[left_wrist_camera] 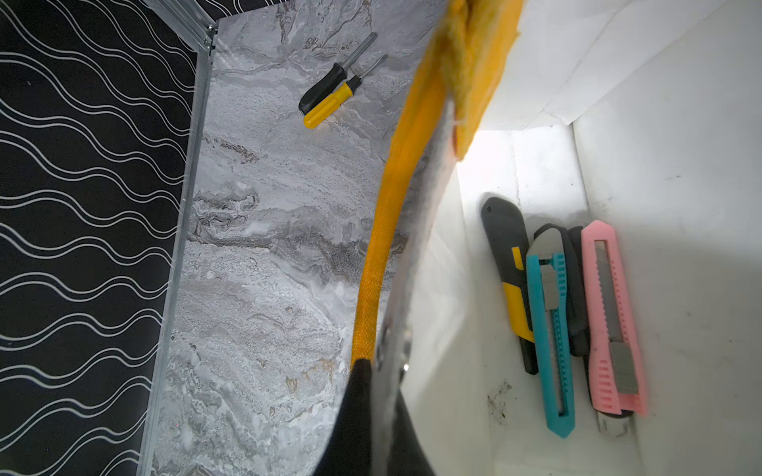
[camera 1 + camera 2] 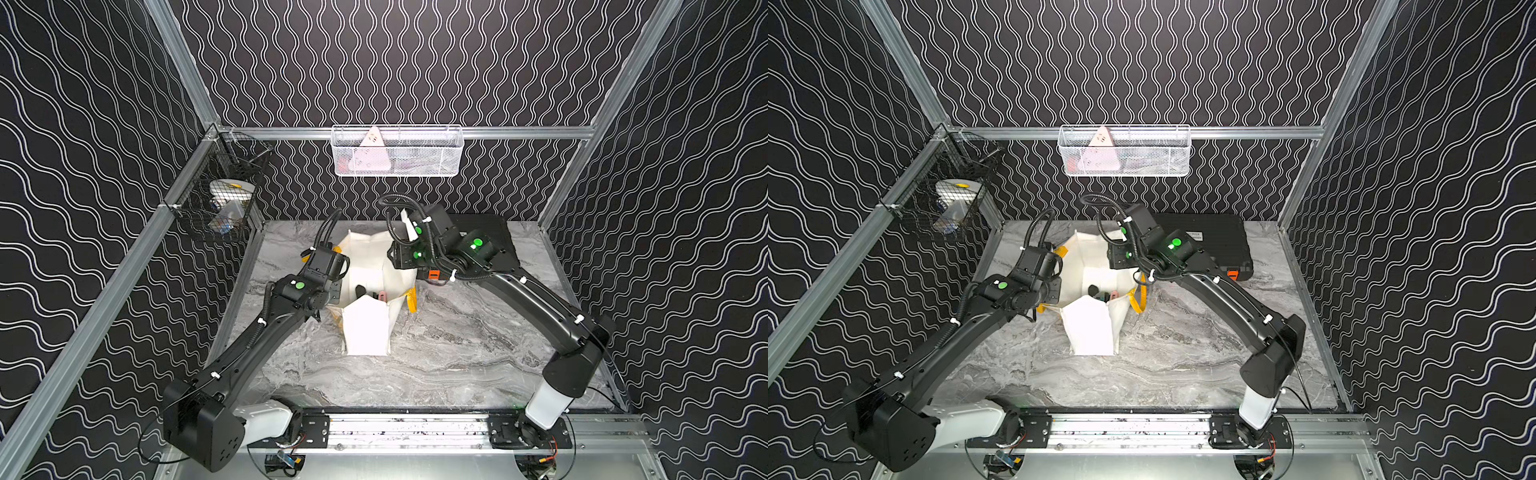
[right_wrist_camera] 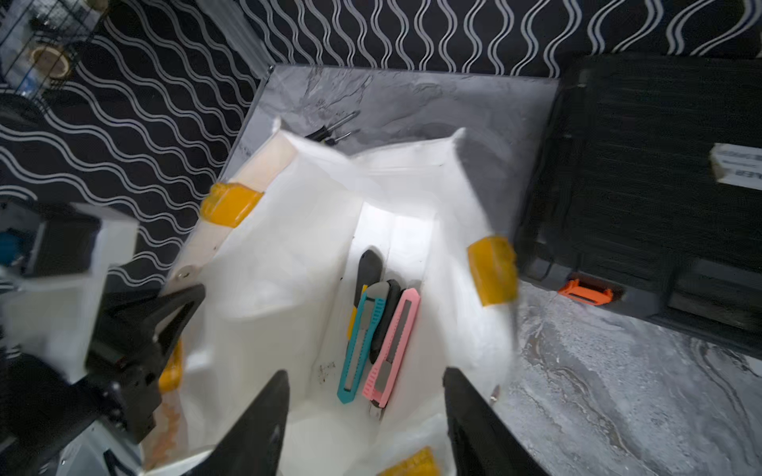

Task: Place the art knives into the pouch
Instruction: Close the pouch at the center of the board.

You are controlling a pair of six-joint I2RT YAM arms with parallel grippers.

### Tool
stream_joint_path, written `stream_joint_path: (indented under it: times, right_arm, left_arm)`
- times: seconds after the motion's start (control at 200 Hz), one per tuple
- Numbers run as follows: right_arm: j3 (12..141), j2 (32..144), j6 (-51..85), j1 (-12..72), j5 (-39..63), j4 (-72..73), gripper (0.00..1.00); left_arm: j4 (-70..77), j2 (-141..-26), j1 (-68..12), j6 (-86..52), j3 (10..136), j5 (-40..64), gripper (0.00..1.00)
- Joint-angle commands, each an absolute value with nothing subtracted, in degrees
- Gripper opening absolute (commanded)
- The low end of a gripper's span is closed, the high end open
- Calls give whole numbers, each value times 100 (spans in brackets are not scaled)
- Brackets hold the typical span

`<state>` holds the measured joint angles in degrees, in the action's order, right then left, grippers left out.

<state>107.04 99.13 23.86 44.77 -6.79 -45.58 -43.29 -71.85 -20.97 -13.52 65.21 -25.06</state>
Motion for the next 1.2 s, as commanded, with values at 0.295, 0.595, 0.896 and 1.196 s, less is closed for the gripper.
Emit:
stream_joint_path:
  times: [0.295, 0.595, 0.896, 1.196]
  right_arm:
    - [9587, 9732, 2788, 3742, -167, -4100, 60]
    - [9470, 9984, 2937, 3760, 156, -4008, 52]
    - [9295, 9894, 3032, 3885, 129, -4229, 41]
    - [9247, 9814, 3037, 3946, 551, -4065, 6]
  left_arm:
    - [-4197, -7176, -2118, -1318, 6513, -2588, 0]
    - [-4201, -7186, -2118, -1308, 6506, -2590, 0]
    - [-4184, -7219, -2127, -1309, 6522, -2487, 0]
    - [-4135, -7195, -2180, -1352, 6563, -2241, 0]
